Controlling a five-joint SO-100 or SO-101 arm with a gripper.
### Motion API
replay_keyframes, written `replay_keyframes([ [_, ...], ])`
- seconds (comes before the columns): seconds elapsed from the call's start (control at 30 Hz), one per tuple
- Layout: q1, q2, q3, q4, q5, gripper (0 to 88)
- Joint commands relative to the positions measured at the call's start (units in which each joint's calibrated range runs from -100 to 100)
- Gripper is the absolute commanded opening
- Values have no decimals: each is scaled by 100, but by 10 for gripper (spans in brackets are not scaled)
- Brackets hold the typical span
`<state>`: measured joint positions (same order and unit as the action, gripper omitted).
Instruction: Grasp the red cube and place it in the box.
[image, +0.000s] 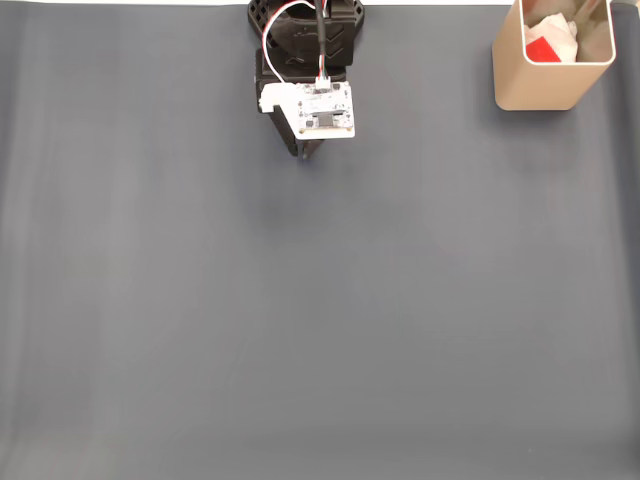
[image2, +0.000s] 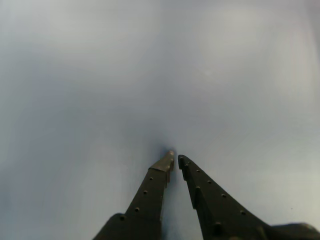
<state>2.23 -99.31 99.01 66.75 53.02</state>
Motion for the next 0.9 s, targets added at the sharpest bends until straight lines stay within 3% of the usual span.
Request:
replay_keyframes([
  [0.0, -66, -61, 81, 317, -10, 3],
  [0.27, -215, -61, 81, 858, -200, 3],
  [0.87, -279, -61, 81, 916, -381, 8],
])
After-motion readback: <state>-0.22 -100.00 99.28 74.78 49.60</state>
